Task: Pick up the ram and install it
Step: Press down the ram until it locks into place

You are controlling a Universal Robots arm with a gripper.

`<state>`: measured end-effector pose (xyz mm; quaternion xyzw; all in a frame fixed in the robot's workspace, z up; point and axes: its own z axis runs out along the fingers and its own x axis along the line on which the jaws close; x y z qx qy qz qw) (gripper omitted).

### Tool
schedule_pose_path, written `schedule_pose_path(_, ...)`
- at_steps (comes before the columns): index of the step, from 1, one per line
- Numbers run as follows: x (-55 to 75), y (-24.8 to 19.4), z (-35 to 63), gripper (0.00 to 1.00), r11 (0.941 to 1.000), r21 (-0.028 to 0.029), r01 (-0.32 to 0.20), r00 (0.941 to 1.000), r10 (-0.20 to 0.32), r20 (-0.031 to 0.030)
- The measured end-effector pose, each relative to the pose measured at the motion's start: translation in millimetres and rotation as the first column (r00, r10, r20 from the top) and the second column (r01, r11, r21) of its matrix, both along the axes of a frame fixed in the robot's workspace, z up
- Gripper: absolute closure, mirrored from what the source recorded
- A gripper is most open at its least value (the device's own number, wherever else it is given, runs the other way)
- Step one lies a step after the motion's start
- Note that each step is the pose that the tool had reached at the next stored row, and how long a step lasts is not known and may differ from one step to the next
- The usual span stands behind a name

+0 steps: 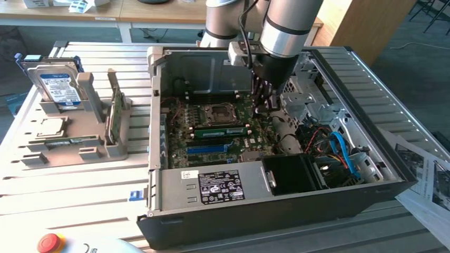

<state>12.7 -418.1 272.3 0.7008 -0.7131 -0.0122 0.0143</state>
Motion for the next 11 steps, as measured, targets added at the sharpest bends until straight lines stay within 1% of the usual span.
schedule_pose_path(11, 0.0, 0.0, -15.4, 0.90, 1.0000, 0.0000, 0.000, 1.0000, 0.000, 0.0000)
